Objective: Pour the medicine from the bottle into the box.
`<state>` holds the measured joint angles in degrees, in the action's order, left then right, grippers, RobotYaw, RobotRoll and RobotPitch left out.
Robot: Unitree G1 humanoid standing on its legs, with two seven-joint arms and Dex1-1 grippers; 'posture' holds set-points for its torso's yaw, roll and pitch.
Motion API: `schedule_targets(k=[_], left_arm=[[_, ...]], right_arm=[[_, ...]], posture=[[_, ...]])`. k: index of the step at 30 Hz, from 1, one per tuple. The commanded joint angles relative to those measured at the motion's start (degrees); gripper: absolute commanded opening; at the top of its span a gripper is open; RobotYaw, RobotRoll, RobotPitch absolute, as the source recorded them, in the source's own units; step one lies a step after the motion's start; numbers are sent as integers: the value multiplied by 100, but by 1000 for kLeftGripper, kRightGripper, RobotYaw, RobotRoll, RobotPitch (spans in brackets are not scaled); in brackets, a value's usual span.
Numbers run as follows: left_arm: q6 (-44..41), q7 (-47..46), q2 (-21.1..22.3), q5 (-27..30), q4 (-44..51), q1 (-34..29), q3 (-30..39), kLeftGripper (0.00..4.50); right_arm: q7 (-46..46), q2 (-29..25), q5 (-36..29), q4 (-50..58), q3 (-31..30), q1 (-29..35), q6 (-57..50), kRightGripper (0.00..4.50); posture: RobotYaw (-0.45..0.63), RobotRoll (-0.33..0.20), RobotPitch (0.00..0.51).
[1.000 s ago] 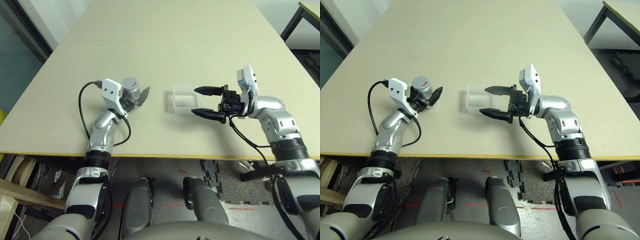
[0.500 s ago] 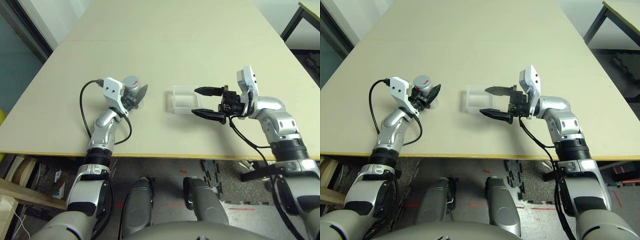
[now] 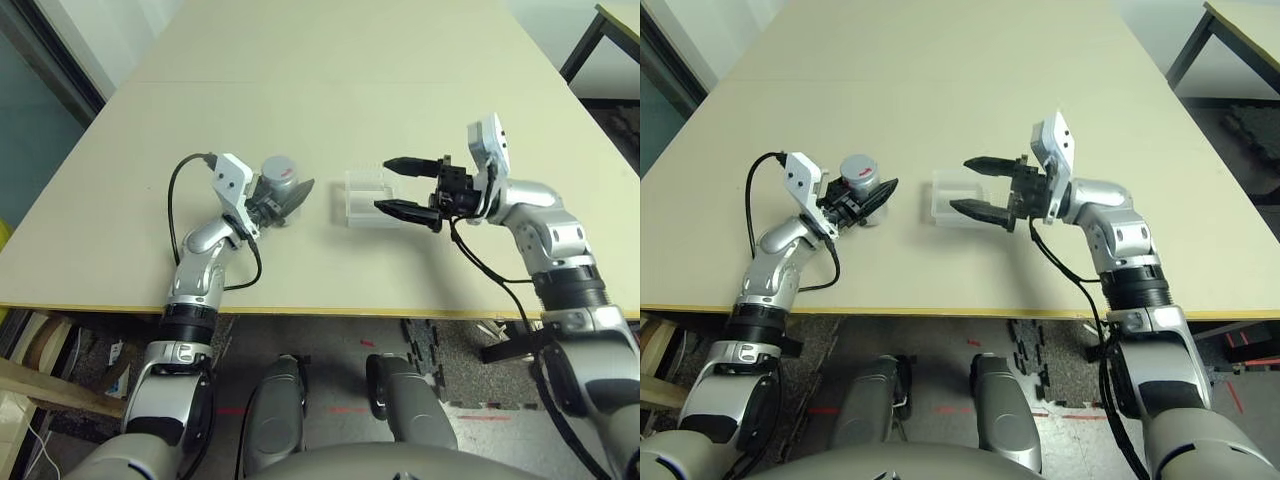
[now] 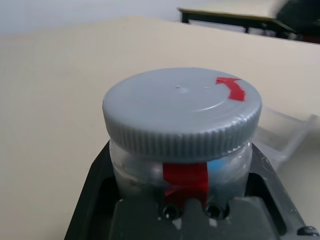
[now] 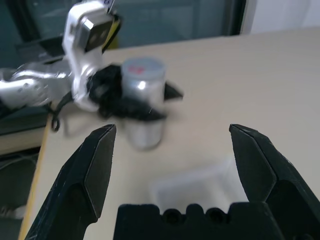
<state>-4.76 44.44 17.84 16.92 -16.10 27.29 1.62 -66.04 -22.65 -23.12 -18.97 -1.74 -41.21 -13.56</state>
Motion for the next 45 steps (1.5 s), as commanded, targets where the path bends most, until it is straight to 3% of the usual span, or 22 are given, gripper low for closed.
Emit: schedule_targets(k=[1,6,19,45], left_arm=[[-417,152,82,115,211,145,-99,2634],[-768,224,16,210,319,353,-117,2634],[-772,435,-151,296,166,816,-100,2634],[-744,583,-131,261,239,700,-122,2634]], right_arm=[[139,183,135,-265,-113,-292,-30,4500],[189,464,224,-558,-172,-732,-94,4500],[-121,832,276,-941,-406,-1314,-287,4500],[-154,1221,493,-1662,-367,-1800,39,4500]], posture=[[-87,0,123],[-87,0,117],[-83,0,101],[-71,0,98]])
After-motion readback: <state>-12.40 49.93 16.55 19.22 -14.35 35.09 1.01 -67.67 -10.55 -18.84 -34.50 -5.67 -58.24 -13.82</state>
